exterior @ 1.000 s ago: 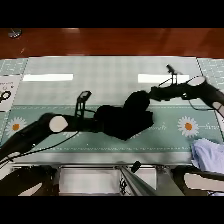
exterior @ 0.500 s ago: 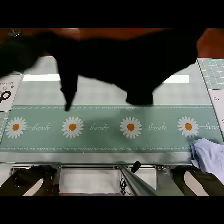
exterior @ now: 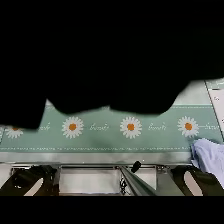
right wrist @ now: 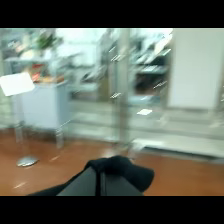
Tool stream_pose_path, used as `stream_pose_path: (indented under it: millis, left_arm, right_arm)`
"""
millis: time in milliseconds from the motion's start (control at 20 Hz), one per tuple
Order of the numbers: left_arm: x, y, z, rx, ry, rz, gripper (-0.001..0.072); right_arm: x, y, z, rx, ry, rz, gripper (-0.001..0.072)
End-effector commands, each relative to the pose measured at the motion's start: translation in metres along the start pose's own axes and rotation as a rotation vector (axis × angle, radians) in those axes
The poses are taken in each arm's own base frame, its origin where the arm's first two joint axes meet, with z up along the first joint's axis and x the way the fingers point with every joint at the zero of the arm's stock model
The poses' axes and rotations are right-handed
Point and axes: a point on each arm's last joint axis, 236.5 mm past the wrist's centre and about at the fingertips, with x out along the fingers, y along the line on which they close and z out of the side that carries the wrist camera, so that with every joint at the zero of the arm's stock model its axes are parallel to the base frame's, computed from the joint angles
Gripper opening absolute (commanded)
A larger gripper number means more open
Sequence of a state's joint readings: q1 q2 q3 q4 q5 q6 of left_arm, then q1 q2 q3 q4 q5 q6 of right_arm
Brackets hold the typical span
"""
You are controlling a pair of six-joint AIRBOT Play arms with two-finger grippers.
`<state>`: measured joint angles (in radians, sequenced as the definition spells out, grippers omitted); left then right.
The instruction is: Fold the shirts.
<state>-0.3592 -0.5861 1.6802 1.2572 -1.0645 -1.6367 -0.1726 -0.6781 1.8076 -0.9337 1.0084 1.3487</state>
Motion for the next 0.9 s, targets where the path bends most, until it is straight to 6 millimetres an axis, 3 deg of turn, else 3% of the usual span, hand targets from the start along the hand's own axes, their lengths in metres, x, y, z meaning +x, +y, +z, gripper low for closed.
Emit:
stream_pose_path:
  millis: [0, 100, 200, 350, 450, 550, 700, 850]
  left_arm:
    - [-0.024, -0.002, -0.059, 0.015, 0.271, 0.014, 0.0022]
    - [-0.027, 0.004, -0.092, 0.004, 0.410, 0.027, 0.0022]
    - [-0.021, 0.013, -0.127, -0.057, 0.530, 0.052, 0.0022]
    - [-0.008, 0.036, -0.209, -0.123, 0.760, 0.090, 0.0023]
    - [-0.002, 0.052, -0.273, -0.196, 0.907, 0.127, 0.0023]
    - [0.008, 0.067, -0.323, -0.249, 0.970, 0.160, 0.0022]
    - [0.036, 0.097, -0.373, -0.289, 0.932, 0.221, 0.0022]
    - [0.079, 0.149, -0.404, -0.309, 0.782, 0.325, 0.0022]
  right_arm:
    - [-0.023, -0.019, -0.003, -0.077, 0.059, -0.135, 0.0027]
    - [-0.021, -0.039, -0.047, -0.088, 0.248, -0.188, 0.0027]
    - [-0.021, -0.069, -0.112, -0.065, 0.527, -0.244, 0.0027]
    - [-0.007, -0.097, -0.196, 0.000, 0.855, -0.225, 0.0027]
    - [0.014, -0.115, -0.241, 0.059, 0.962, -0.217, 0.0027]
    - [0.038, -0.138, -0.289, 0.111, 1.035, -0.223, 0.0027]
    - [0.075, -0.171, -0.360, 0.183, 1.098, -0.246, 0.0027]
    - [0.123, -0.189, -0.420, 0.259, 1.095, -0.273, 0.0027]
